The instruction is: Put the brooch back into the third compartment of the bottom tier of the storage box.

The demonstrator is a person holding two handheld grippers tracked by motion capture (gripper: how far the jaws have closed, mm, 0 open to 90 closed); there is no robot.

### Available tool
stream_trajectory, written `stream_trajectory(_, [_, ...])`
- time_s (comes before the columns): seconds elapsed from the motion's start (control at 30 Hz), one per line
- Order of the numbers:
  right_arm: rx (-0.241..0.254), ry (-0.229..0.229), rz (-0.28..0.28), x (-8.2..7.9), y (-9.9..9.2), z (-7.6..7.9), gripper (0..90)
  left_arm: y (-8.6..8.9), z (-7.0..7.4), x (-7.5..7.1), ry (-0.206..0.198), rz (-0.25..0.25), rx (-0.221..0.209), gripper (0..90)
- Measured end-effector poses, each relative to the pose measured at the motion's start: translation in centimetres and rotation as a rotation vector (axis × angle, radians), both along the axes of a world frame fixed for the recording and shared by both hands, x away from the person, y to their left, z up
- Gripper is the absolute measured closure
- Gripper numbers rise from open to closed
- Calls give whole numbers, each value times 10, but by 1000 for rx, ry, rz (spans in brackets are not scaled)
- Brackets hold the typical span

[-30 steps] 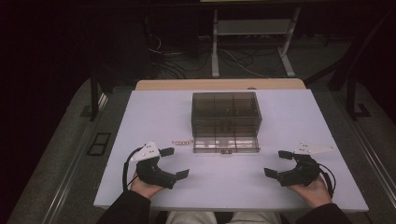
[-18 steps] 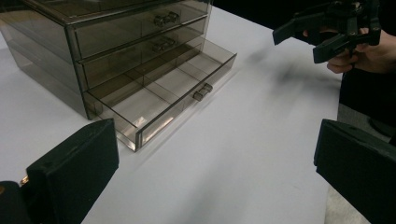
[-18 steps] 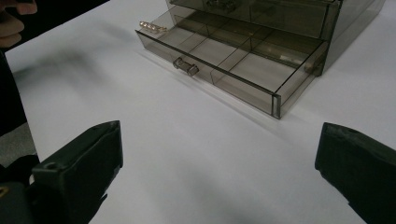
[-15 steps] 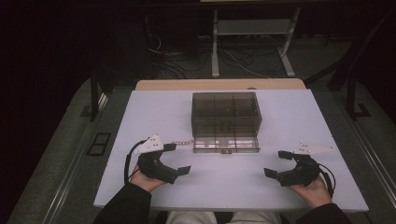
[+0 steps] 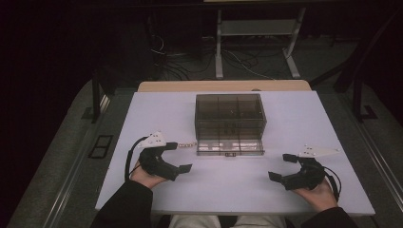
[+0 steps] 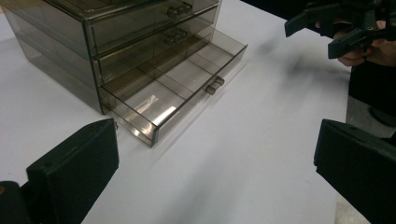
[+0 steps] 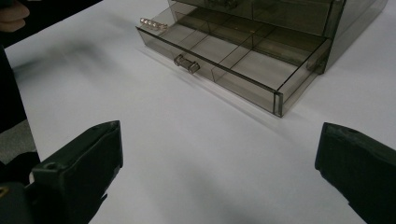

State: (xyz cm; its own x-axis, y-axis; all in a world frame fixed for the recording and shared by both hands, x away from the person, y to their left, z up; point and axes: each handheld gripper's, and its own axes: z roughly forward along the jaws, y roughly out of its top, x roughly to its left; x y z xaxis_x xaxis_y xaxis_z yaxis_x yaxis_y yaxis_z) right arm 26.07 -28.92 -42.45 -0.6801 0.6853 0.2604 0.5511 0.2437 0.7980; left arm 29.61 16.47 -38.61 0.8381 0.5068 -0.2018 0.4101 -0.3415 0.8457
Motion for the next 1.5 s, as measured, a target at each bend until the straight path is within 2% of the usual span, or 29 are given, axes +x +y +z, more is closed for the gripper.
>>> stream_trajectory(0.5, [-3,0,10,0,1,-1,3,-4,8,17,9,-23,65,0])
stream_trajectory(1.1, [-11,7,19,0,2,-2,3,-7,12,38,8,-48,121,0])
stream_trajectory(1.5, [-13,13,22,0,2,-2,3,-6,5,50,36,-42,157,0])
